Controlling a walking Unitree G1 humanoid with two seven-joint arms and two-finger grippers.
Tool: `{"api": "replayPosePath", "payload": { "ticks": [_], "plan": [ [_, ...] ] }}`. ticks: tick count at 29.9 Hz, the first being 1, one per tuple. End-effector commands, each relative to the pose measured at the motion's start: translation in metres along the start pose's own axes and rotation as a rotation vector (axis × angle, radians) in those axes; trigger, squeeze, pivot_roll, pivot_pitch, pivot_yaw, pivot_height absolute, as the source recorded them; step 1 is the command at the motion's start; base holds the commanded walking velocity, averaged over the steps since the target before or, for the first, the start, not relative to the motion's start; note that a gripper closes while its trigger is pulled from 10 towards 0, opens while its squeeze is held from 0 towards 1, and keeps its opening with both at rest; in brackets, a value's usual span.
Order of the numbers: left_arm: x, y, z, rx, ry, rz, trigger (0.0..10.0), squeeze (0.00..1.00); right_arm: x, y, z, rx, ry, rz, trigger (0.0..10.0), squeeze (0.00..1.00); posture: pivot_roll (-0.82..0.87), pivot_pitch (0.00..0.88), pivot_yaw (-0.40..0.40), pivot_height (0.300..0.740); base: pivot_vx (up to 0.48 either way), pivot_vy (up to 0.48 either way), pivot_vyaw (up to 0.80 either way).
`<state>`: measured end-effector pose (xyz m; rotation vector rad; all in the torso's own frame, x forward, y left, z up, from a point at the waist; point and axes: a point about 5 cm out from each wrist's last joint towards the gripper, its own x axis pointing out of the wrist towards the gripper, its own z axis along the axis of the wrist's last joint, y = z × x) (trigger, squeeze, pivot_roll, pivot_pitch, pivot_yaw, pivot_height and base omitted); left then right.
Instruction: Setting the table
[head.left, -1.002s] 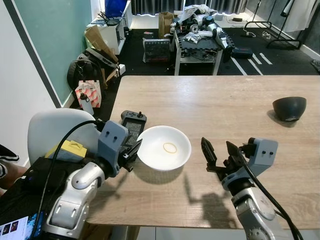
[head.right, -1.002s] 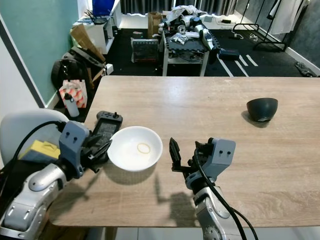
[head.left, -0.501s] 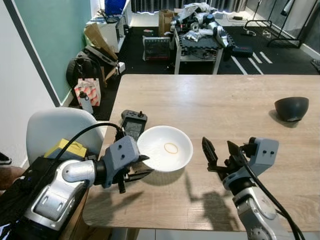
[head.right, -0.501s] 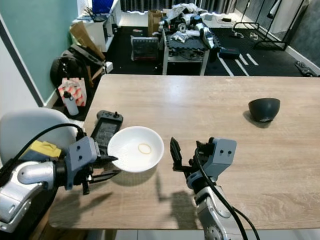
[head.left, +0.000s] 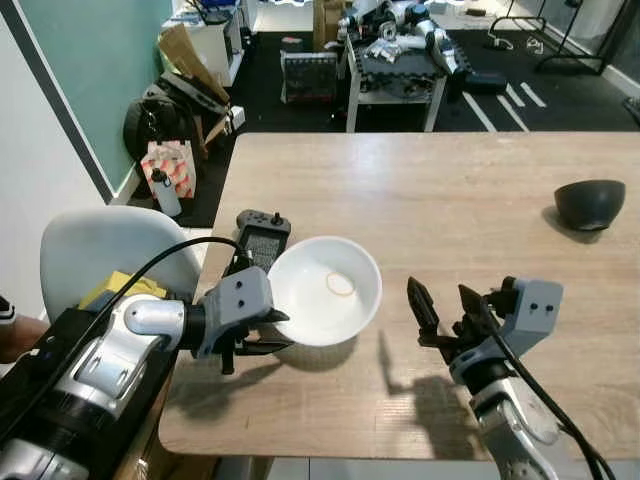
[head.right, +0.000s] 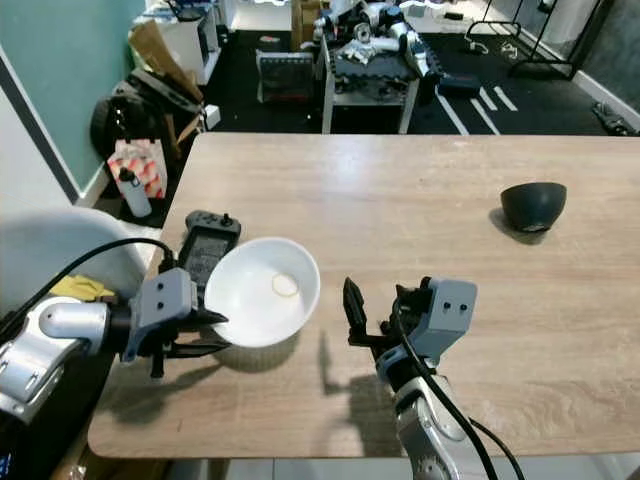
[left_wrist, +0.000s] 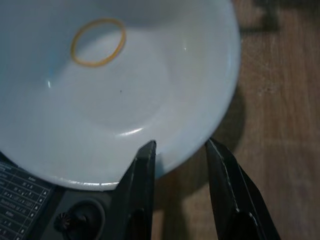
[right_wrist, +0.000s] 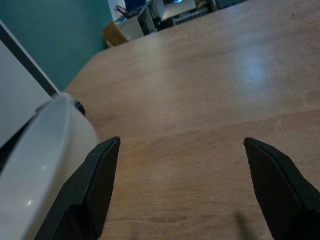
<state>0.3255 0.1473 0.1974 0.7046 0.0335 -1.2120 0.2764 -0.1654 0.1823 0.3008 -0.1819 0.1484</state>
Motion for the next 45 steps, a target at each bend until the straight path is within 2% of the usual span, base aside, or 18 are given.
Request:
{"api": "replayPosePath", "payload": {
  "ticks": [1,8,9,11,19,20,22,23,27,29,30,35,36,38,39,40,41,45],
  "plan": [
    [0.001,-0.003,-0.01,0.038,0.063,-0.049,10.0,0.0,-0.004,-0.002,0.0,-0.012,0.011,-0.012,10.0,0.0,0.01,0.222,0.098,0.74,0.0,0.0,0.0],
    [0.004,0.0,-0.015,0.185,0.132,-0.106,10.0,0.0,-0.005,-0.002,0.0,-0.012,0.013,-0.016,10.0,0.0,0.0,0.224,0.098,0.74,0.0,0.0,0.0],
    [0.006,0.002,-0.012,0.269,0.144,-0.101,10.0,0.0,-0.005,-0.002,0.0,-0.012,0.014,-0.016,10.0,0.0,0.0,0.218,0.097,0.74,0.0,0.0,0.0],
    [0.007,0.003,-0.011,0.323,0.153,-0.102,10.0,0.0,-0.005,-0.002,0.0,-0.012,0.014,-0.016,10.0,0.0,0.0,0.218,0.097,0.74,0.0,0.0,0.0],
    [0.007,0.003,-0.011,0.323,0.153,-0.102,10.0,0.0,-0.005,-0.002,0.0,-0.012,0.014,-0.016,10.0,0.0,0.0,0.218,0.097,0.74,0.0,0.0,0.0],
    [0.008,0.003,-0.01,0.408,0.168,-0.105,10.0,0.0,-0.005,-0.002,0.0,-0.012,0.015,-0.016,10.0,0.0,0.0,0.214,0.095,0.74,0.0,0.0,0.0],
    [0.004,0.017,0.011,0.366,0.044,0.038,10.0,0.0,-0.003,0.0,-0.001,-0.011,0.014,-0.01,10.0,0.0,0.01,0.192,0.101,0.74,0.0,0.0,0.0],
    [0.004,0.017,0.011,0.366,0.044,0.038,10.0,0.0,-0.003,0.0,-0.001,-0.011,0.014,-0.01,10.0,0.0,0.01,0.192,0.101,0.74,0.0,0.0,0.0],
    [-0.018,0.051,0.043,0.055,-0.223,0.33,10.0,0.0,-0.004,0.0,-0.001,-0.012,0.013,-0.008,10.0,0.0,0.01,0.184,0.106,0.74,0.0,0.0,0.0],
    [-0.018,0.051,0.043,0.055,-0.223,0.33,10.0,0.0,-0.004,0.0,-0.001,-0.012,0.013,-0.008,10.0,0.0,0.01,0.184,0.106,0.74,0.0,0.0,0.0],
    [-0.024,0.06,0.046,-0.012,-0.272,0.417,10.0,0.0,-0.003,0.0,-0.001,-0.012,0.013,-0.01,10.0,0.0,0.01,0.184,0.106,0.74,0.0,0.0,0.0],
    [-0.031,0.07,0.044,-0.135,-0.333,0.545,10.0,0.0,-0.003,0.0,-0.001,-0.011,0.013,-0.011,10.0,0.0,0.02,0.183,0.099,0.74,0.0,0.0,0.0],
    [-0.029,0.072,0.037,-0.219,-0.345,0.584,10.0,0.0,-0.002,0.001,-0.001,-0.01,0.014,-0.007,10.0,0.0,0.02,0.183,0.099,0.74,0.0,0.0,0.0],
    [-0.029,0.072,0.037,-0.219,-0.345,0.584,10.0,0.0,-0.002,0.001,-0.001,-0.01,0.014,-0.007,10.0,0.0,0.02,0.183,0.099,0.74,0.0,0.0,0.0],
    [-0.024,0.071,0.031,-0.307,-0.359,0.598,10.0,0.03,-0.002,0.002,-0.002,-0.008,0.015,-0.003,10.0,0.0,0.02,0.183,0.099,0.74,0.0,0.0,0.0],
    [-0.013,0.069,0.027,-0.412,-0.383,0.584,10.0,1.0,-0.001,0.002,-0.001,-0.008,0.015,-0.001,10.0,0.0,0.01,0.186,0.096,0.74,0.0,0.0,0.0],
    [-0.002,0.066,0.027,-0.505,-0.41,0.535,10.0,1.0,-0.001,0.002,-0.001,-0.009,0.014,0.0,10.0,0.0,0.01,0.186,0.099,0.74,0.0,0.0,0.0],
    [0.016,0.061,0.036,-0.64,-0.477,0.404,10.0,1.0,-0.002,0.001,0.0,-0.012,0.01,-0.006,10.0,0.0,0.0,0.19,0.107,0.74,0.0,0.0,0.0]
  ]
}}
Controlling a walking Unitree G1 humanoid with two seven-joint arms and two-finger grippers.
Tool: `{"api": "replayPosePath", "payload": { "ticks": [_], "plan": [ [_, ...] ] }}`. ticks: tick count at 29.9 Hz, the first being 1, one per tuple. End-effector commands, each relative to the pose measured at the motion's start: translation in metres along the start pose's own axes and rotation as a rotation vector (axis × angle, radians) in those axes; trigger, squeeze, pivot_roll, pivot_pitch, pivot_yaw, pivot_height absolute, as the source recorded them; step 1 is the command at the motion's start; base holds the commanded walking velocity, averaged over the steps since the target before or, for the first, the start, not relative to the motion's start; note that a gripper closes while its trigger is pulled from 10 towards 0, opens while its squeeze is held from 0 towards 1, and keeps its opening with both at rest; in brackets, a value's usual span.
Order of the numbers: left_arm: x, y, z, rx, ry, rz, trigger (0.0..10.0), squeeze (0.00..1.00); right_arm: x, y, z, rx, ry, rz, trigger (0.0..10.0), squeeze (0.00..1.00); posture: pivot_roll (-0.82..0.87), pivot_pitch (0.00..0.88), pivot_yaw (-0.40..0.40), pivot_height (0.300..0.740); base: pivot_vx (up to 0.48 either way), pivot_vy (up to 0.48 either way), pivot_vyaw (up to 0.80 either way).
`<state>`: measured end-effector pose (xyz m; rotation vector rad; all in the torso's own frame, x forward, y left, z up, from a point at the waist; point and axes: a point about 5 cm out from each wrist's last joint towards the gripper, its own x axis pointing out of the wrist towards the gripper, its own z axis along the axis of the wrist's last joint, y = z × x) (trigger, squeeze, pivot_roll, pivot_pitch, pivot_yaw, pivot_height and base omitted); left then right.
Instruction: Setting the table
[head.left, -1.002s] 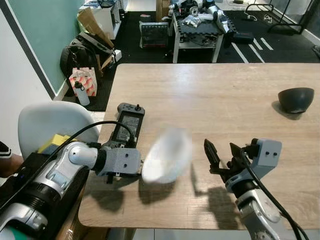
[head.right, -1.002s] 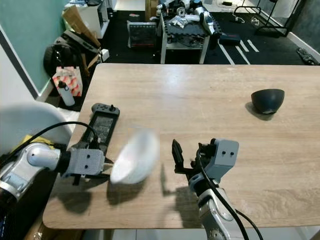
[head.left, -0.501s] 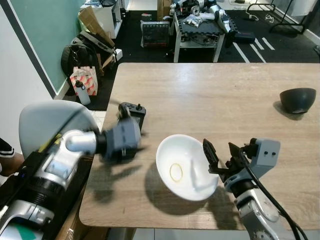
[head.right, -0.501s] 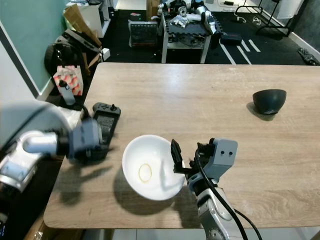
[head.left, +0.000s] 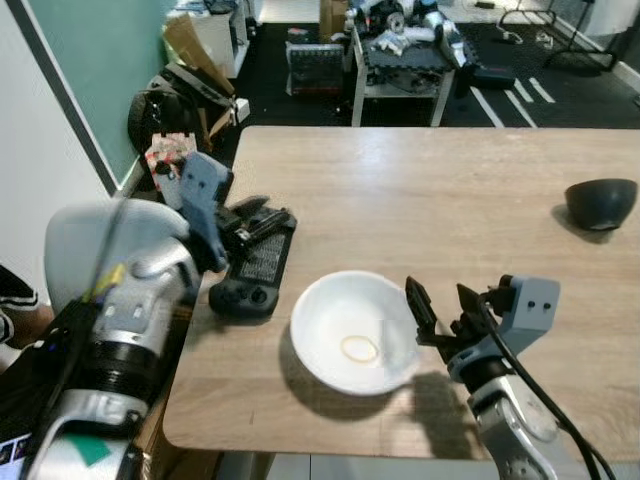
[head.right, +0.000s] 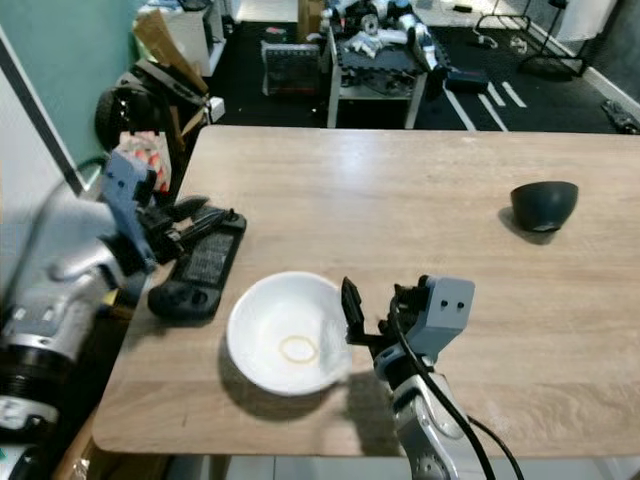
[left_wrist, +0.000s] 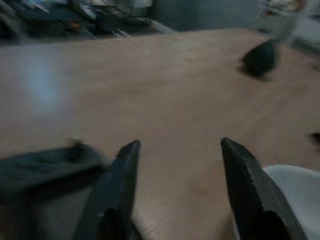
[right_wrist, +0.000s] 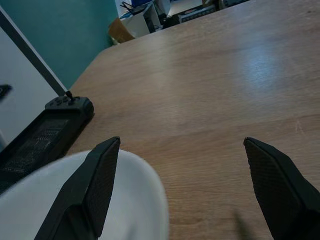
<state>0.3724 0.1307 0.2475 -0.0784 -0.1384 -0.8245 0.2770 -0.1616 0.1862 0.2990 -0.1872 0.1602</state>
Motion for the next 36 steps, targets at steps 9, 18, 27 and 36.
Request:
{"api": "replayPosePath", "payload": {
  "ticks": [9,18,27,36],
  "plan": [
    [0.014,-0.021,-0.019,-0.137,0.13,-0.159,10.0,0.38,-0.008,-0.005,-0.003,-0.008,0.013,-0.038,10.0,0.0,0.0,0.2,0.115,0.74,0.0,0.0,0.0],
    [0.007,-0.025,-0.035,-0.041,0.271,-0.135,10.0,0.0,-0.006,-0.003,-0.005,-0.001,0.016,-0.037,10.0,0.0,0.03,0.205,0.116,0.74,0.0,0.0,0.0],
    [0.008,-0.023,-0.049,-0.229,0.304,-0.166,10.0,0.0,-0.004,-0.002,-0.005,0.002,0.013,-0.032,10.0,0.0,0.02,0.205,0.12,0.74,0.0,0.0,0.0],
    [0.018,-0.035,-0.063,-0.244,0.366,-0.228,10.0,0.0,-0.005,-0.003,-0.004,0.0,0.01,-0.039,10.0,0.0,0.02,0.205,0.124,0.74,0.0,0.0,0.0]
  ]
}}
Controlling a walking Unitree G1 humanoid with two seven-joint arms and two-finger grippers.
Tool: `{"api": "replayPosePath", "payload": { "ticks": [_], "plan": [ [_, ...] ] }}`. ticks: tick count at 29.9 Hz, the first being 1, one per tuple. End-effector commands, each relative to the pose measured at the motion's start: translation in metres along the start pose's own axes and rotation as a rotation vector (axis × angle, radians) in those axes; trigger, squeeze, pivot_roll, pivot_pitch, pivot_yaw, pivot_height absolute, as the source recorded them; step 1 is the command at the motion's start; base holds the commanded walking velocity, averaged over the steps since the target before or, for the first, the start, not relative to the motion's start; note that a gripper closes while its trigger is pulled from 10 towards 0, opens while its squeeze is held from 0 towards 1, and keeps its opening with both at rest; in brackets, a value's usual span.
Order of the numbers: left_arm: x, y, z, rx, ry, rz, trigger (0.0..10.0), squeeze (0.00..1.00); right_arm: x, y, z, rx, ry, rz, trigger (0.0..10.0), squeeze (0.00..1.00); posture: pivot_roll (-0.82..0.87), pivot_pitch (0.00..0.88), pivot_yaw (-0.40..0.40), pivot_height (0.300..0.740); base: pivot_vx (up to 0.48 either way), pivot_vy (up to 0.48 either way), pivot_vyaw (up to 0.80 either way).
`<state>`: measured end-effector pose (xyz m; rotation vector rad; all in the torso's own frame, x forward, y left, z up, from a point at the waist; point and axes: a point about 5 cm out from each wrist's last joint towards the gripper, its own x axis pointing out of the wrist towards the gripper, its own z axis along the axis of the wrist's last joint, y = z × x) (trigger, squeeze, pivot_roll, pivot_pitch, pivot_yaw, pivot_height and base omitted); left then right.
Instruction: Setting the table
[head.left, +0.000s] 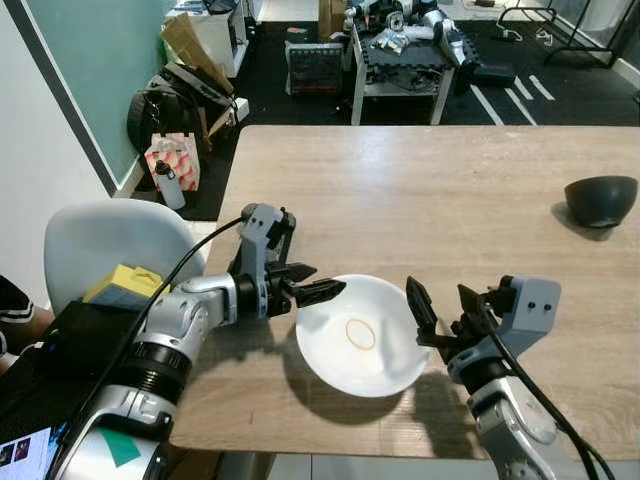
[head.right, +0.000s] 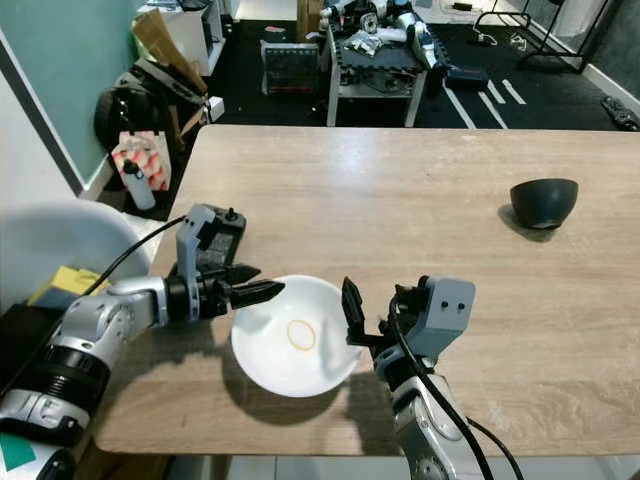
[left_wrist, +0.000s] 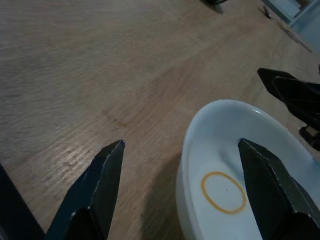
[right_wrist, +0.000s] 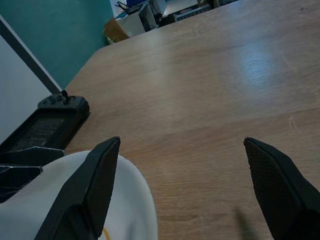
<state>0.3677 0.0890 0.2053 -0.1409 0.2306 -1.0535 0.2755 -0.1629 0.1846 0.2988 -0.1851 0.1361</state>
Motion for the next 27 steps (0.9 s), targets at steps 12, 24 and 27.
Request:
{"api": "replayPosePath", "payload": {
  "ticks": [12,24,27],
  "plan": [
    [0.01,0.003,-0.036,0.118,0.24,0.027,0.0,0.0,-0.002,-0.003,-0.002,-0.003,0.006,-0.017,10.0,0.0,0.01,0.2,0.118,0.74,0.0,0.0,0.0],
    [0.007,0.007,-0.011,0.137,0.166,0.022,0.0,0.0,0.0,-0.002,-0.001,-0.001,0.002,-0.015,10.0,0.0,0.01,0.197,0.118,0.74,0.0,0.0,0.0],
    [0.005,0.005,0.01,0.156,0.076,0.02,0.0,0.0,0.0,-0.002,-0.001,-0.001,0.001,-0.016,10.0,0.0,0.02,0.196,0.116,0.74,0.0,0.0,0.0]
  ]
}}
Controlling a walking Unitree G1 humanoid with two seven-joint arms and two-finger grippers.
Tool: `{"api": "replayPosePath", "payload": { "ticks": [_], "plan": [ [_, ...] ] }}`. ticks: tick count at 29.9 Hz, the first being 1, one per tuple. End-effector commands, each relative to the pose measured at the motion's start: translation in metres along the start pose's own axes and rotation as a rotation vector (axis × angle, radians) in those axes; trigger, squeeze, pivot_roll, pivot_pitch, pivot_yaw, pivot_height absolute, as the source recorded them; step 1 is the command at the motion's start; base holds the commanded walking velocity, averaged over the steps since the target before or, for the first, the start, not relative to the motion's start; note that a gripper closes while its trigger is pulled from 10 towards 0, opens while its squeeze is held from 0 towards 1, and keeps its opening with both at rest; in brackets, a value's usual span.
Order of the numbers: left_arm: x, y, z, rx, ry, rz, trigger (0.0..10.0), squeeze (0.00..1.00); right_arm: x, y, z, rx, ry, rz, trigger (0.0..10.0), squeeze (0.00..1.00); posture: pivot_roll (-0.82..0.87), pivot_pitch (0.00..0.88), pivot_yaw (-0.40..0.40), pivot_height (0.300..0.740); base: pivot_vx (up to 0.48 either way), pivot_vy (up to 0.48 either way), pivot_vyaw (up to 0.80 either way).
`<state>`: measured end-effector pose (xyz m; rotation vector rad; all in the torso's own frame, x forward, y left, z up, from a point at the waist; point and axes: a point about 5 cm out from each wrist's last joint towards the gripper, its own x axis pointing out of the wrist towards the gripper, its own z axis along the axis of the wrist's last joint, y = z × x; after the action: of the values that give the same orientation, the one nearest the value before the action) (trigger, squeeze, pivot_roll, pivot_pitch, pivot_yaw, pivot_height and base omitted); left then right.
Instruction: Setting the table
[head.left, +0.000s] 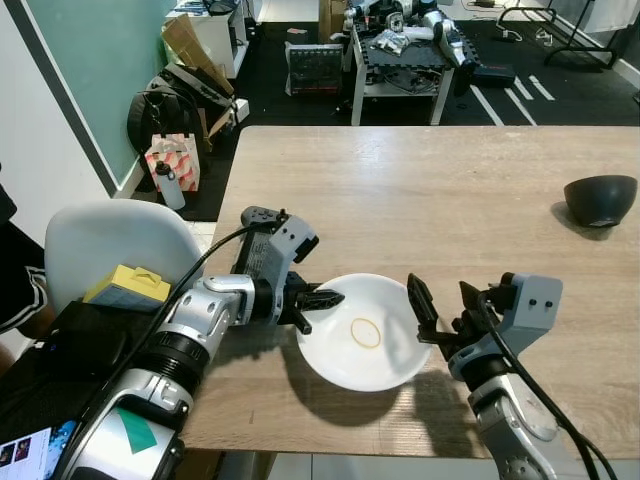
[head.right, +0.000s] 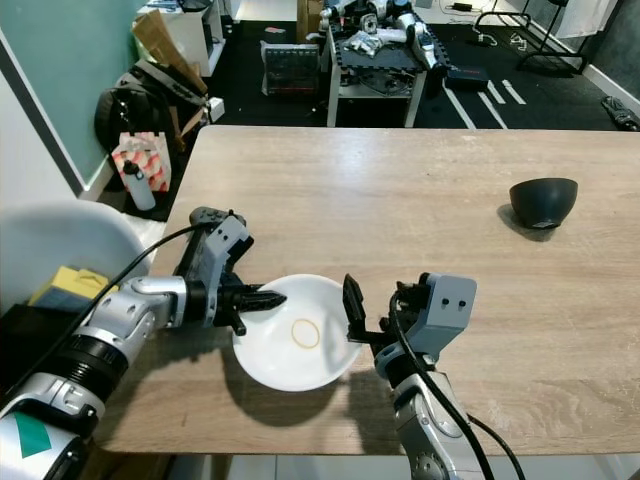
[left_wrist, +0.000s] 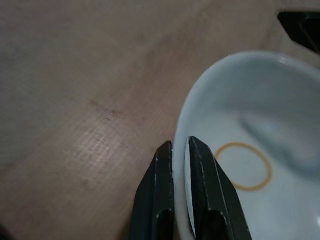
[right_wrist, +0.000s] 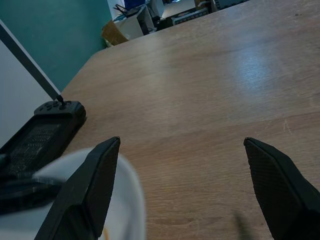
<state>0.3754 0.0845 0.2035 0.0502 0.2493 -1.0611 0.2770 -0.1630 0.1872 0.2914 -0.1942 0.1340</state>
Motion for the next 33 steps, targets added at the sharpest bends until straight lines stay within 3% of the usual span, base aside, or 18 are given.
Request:
{"api": "replayPosePath", "payload": {
  "ticks": [1,3,6,7,10,12,14,15,16,18,20,24,26,29,33],
  "plan": [
    [-0.004,0.002,0.01,0.007,-0.031,0.008,0.0,0.0,-0.002,-0.003,-0.004,0.007,0.009,-0.016,10.0,0.0,0.02,0.196,0.116,0.74,0.0,0.0,0.0],
    [-0.011,0.002,0.027,0.041,-0.105,0.02,0.0,0.0,-0.001,-0.003,-0.003,0.007,0.006,-0.017,10.0,0.0,0.02,0.196,0.116,0.74,0.0,0.0,0.0],
    [-0.013,0.002,0.032,0.061,-0.125,0.031,0.0,0.0,-0.001,-0.003,-0.003,0.008,0.003,-0.02,10.0,0.0,0.02,0.193,0.116,0.74,0.0,0.0,0.0],
    [-0.015,0.002,0.037,0.09,-0.146,0.054,10.0,0.0,0.0,-0.004,-0.001,0.007,-0.005,-0.031,10.0,0.0,0.02,0.193,0.115,0.74,0.0,0.0,0.0],
    [-0.018,0.002,0.041,0.109,-0.16,0.08,10.0,0.0,0.001,-0.007,0.002,0.006,-0.022,-0.055,10.0,0.0,0.02,0.193,0.115,0.74,0.0,0.0,0.0],
    [-0.021,0.003,0.043,0.201,-0.148,0.156,10.0,0.0,0.003,-0.014,0.012,0.006,-0.068,-0.105,10.0,0.0,0.02,0.192,0.114,0.74,0.0,0.0,0.0],
    [-0.022,0.004,0.042,0.24,-0.141,0.197,10.0,0.0,0.004,-0.016,0.017,0.011,-0.083,-0.114,10.0,0.0,0.02,0.191,0.114,0.74,0.0,0.0,0.0],
    [-0.023,0.003,0.041,0.31,-0.136,0.229,10.0,0.0,0.005,-0.015,0.02,0.009,-0.086,-0.091,10.0,0.0,0.02,0.19,0.113,0.74,0.0,0.0,0.0],
    [-0.023,0.003,0.041,0.31,-0.136,0.229,10.0,0.0,0.005,-0.015,0.02,0.009,-0.086,-0.091,10.0,0.0,0.02,0.19,0.113,0.74,0.0,0.0,0.0],
    [-0.023,0.001,0.041,0.35,-0.148,0.245,10.0,0.0,0.006,-0.014,0.022,0.011,-0.082,-0.059,10.0,0.0,0.02,0.188,0.11,0.74,0.0,0.0,0.0],
    [-0.019,-0.006,0.044,0.478,-0.195,0.277,10.0,0.0,0.006,-0.005,0.019,0.022,-0.036,0.025,10.0,0.0,0.02,0.184,0.104,0.74,0.0,0.0,0.0],
    [-0.016,-0.011,0.047,0.545,-0.228,0.308,10.0,0.0,0.005,0.001,0.012,0.05,0.009,0.069,10.0,0.0,0.02,0.178,0.101,0.74,0.0,0.0,0.0],
    [-0.014,-0.012,0.049,0.615,-0.24,0.355,10.0,0.0,0.003,0.011,0.009,0.143,0.027,0.125,10.0,0.0,0.02,0.173,0.101,0.74,0.0,0.0,0.0],
    [-0.014,-0.014,0.055,0.63,-0.297,0.384,10.0,0.0,0.001,0.019,0.009,0.201,0.035,0.183,10.0,0.0,0.01,0.167,0.102,0.74,0.0,0.0,0.0],
    [-0.016,-0.021,0.067,0.612,-0.403,0.369,10.0,0.0,0.0,0.015,0.005,0.15,0.059,0.149,10.0,0.0,0.01,0.167,0.102,0.74,0.0,0.0,0.0]
  ]
}}
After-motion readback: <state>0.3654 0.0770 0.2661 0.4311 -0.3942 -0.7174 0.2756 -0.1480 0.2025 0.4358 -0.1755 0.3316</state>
